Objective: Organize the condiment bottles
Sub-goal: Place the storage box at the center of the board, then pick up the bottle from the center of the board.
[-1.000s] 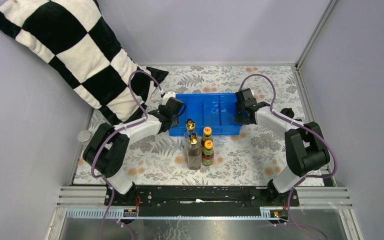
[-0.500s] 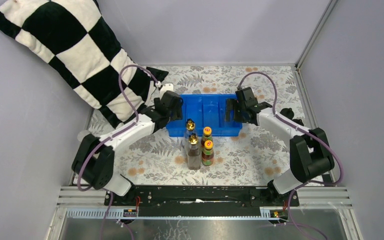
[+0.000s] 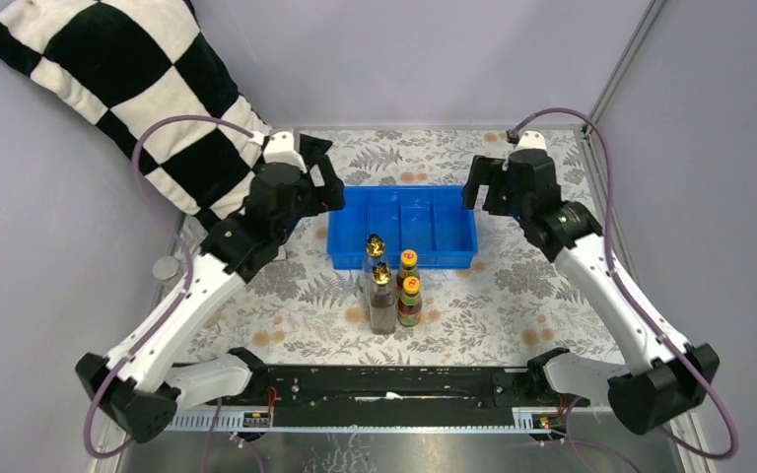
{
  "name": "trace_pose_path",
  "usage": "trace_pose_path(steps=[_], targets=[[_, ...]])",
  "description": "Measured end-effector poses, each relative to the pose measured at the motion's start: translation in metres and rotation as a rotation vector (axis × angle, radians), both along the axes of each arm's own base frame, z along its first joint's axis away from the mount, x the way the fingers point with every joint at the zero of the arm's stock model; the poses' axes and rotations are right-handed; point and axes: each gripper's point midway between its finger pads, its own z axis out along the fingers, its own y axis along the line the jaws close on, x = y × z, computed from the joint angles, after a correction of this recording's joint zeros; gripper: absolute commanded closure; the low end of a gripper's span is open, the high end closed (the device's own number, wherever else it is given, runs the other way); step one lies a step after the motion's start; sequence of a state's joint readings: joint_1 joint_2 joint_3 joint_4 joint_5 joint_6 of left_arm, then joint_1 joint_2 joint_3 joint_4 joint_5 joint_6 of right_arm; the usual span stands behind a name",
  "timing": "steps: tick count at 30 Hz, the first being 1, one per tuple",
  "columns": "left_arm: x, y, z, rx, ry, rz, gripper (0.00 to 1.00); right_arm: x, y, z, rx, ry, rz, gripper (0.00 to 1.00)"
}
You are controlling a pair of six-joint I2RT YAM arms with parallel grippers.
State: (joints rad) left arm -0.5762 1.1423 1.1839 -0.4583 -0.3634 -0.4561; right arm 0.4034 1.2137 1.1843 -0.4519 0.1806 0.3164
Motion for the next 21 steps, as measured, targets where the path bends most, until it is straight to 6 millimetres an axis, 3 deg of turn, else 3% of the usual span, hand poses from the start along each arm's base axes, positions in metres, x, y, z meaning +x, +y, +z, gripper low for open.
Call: trace_pose_path(steps=[3, 5, 9, 14, 17, 21], targets=[[-0.014, 0.001, 0.02, -0.044, -0.042, -0.041, 0.01, -0.012, 0.001, 0.021, 0.055, -0.054, 0.014, 0.0], [-0.025, -0.001, 0.023, -0.066, -0.051, -0.08, 0.01, -0.021, 0.004, 0.024, 0.09, -0.066, 0.035, 0.0], [-0.053, 0.001, 0.021, -0.096, -0.066, -0.159, 0.01, -0.043, 0.016, 0.005, 0.154, -0.016, 0.116, 0.0], [-0.081, 0.007, 0.042, -0.148, -0.129, -0.215, 0.01, -0.077, 0.026, -0.021, 0.219, 0.041, 0.205, 0.0], [-0.09, 0.003, 0.048, -0.173, -0.143, -0.264, 0.01, -0.094, 0.028, -0.021, 0.26, 0.027, 0.248, 0.0], [-0.094, -0.008, 0.03, -0.175, -0.101, -0.322, 0.01, -0.104, 0.033, -0.013, 0.292, 0.004, 0.291, 0.0]])
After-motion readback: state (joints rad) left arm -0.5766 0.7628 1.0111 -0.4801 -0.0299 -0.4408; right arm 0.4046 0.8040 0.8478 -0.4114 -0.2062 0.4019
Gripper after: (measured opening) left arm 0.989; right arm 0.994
